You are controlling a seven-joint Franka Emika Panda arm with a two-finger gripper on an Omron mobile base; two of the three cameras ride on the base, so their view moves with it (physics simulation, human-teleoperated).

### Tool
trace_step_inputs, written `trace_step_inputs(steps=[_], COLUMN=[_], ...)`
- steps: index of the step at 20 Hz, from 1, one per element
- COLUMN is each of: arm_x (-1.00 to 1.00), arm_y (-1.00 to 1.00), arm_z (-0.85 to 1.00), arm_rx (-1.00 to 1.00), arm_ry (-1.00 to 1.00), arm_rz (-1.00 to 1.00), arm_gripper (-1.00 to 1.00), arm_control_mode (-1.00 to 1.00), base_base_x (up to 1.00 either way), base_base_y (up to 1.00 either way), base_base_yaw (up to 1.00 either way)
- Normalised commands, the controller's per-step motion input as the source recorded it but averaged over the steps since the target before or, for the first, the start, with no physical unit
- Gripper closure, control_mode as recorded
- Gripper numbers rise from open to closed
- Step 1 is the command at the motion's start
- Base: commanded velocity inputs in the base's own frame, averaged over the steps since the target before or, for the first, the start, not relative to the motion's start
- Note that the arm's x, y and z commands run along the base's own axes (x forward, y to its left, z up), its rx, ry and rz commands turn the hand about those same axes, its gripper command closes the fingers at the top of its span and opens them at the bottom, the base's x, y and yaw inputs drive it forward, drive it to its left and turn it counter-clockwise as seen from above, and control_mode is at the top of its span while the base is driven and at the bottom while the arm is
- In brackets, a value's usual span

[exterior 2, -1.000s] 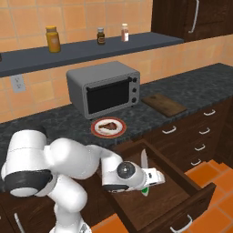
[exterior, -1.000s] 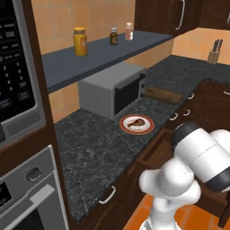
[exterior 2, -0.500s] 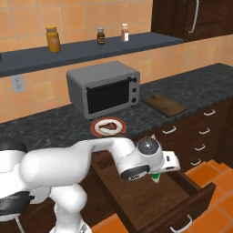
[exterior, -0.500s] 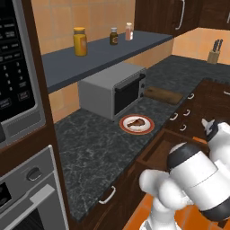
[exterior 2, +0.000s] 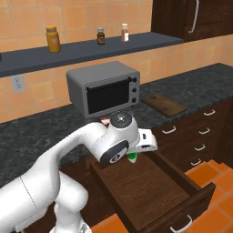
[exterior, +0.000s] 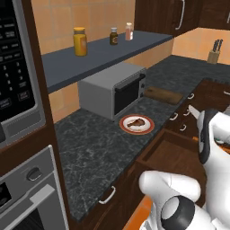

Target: Pick up the knife from the drawer and place it on the cutting board. Then place the meat from the plate to the cutting board.

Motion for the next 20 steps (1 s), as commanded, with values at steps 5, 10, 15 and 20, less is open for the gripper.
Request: trace_step_inputs(steps=[5,10,15,20], arm_x=[0.0,-0.11,-0.22,0.0], arm_y=[0.9,0.86,0.12,0.0], arm_z=[0.12,0.36,0.44,0.0], arm_rx=[0.06,0.07,0.01,0.0], arm_ry=[-0.03,-0.02,-0.09,0.0], arm_rz=[0.14,0.19,0.13,0.0], arm_gripper=[1.0,1.0,1.0,1.0], arm_control_mode=[-1.0,-1.0,1.0,1.0], base_base_x=[0.0,0.0,-0.35,-1.0], base_base_y=[0.0,0.0,-0.09,-0.65], base_base_yaw=[0.0,0.0,0.07,0.05])
